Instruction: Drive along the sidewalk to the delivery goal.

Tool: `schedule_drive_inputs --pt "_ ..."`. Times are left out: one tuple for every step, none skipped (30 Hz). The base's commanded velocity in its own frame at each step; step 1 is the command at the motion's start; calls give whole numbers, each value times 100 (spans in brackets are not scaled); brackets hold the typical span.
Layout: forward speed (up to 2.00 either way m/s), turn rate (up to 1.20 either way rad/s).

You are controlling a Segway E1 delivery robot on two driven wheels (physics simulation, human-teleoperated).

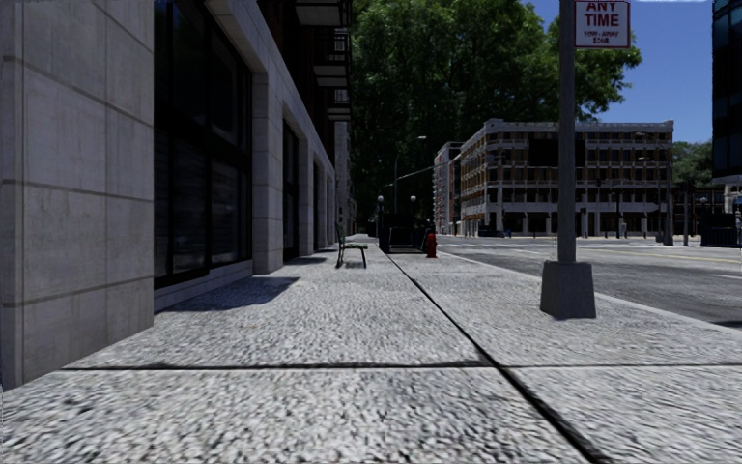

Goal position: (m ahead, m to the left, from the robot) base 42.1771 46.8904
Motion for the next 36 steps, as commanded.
schedule_drive_inputs --pt "200 -28" --pt "200 -28" --pt "200 -28" --pt "200 -28" --pt "200 -28" --pt "200 -28" --pt "200 -28" --pt "200 -28" --pt "200 -28" --pt "200 -28" --pt "200 -28" --pt "200 -28" --pt "200 -28" --pt "200 -28" --pt "200 -28" --pt "200 -28" --pt "200 -28" --pt "200 -28" --pt "200 -28" --pt "200 -28" --pt "200 -28" --pt "200 -28" --pt "200 -28" --pt "200 -28" --pt "200 -23" --pt "200 -6" --pt "200 -6" --pt "200 0" --pt "200 0" --pt "200 0" --pt "200 0" --pt "200 0" --pt "200 0" --pt "200 0" --pt "200 0" --pt "200 0"
